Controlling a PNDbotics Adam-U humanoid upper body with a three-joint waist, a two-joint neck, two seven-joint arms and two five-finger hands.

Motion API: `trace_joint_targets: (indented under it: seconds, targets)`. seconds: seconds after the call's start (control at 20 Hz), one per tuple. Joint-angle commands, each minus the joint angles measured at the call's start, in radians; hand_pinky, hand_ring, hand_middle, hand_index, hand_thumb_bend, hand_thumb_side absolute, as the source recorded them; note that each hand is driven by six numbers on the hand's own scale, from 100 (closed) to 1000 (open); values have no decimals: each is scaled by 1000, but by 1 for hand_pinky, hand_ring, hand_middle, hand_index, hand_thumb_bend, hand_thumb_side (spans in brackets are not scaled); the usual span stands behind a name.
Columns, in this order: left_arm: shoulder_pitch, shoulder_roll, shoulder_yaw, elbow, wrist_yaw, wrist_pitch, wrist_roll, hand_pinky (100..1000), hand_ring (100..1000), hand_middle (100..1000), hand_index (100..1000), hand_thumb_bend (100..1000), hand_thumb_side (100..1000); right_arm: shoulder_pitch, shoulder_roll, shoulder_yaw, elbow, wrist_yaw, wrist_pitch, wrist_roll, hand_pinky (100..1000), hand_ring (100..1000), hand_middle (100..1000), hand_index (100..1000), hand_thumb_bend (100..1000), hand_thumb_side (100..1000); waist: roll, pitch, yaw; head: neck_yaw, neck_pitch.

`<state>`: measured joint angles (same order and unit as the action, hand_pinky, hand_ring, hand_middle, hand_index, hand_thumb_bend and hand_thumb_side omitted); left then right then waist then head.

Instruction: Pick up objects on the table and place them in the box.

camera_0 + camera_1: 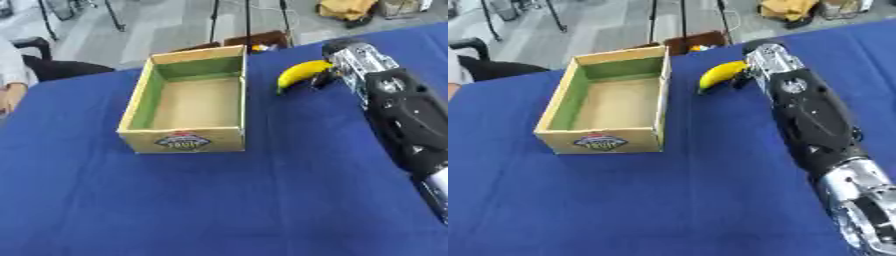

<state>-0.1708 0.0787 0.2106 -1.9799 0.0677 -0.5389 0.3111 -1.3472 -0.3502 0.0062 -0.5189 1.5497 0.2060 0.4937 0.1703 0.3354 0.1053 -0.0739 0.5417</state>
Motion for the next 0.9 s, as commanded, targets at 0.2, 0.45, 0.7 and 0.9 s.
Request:
trace_joint_targets:
  seconds: [0.2, 0.45, 0.7, 0.9]
  targets:
    - [-6, 0, -3, -20, 4, -3, -7, 251, 782, 785, 708, 100, 835, -16, -21, -6, -28, -29, 9, -55, 929, 1000, 1000, 1000, 100, 534, 1, -10, 4, -6, -20]
    - [-7, -4, -4, -20, 4, -3, -10, 249, 784, 787, 708, 100, 833, -17, -26, -12, -26, -39, 14, -77, 914, 1000, 1000, 1000, 100, 536, 5, -3, 1, -10, -21]
    - [-7, -7, -5, -20, 4, -4, -12, 246, 786, 788, 708, 100, 833, -19, -28, -12, -21, -46, 16, -74, 908, 1000, 997, 1000, 100, 541, 8, 4, 0, -12, -22]
    - [-7, -6, -6, -20, 5, -5, -13, 246, 786, 788, 708, 100, 832, -22, -29, -11, -15, -49, 15, -65, 907, 1000, 998, 1000, 100, 562, 8, 6, 2, -11, -23]
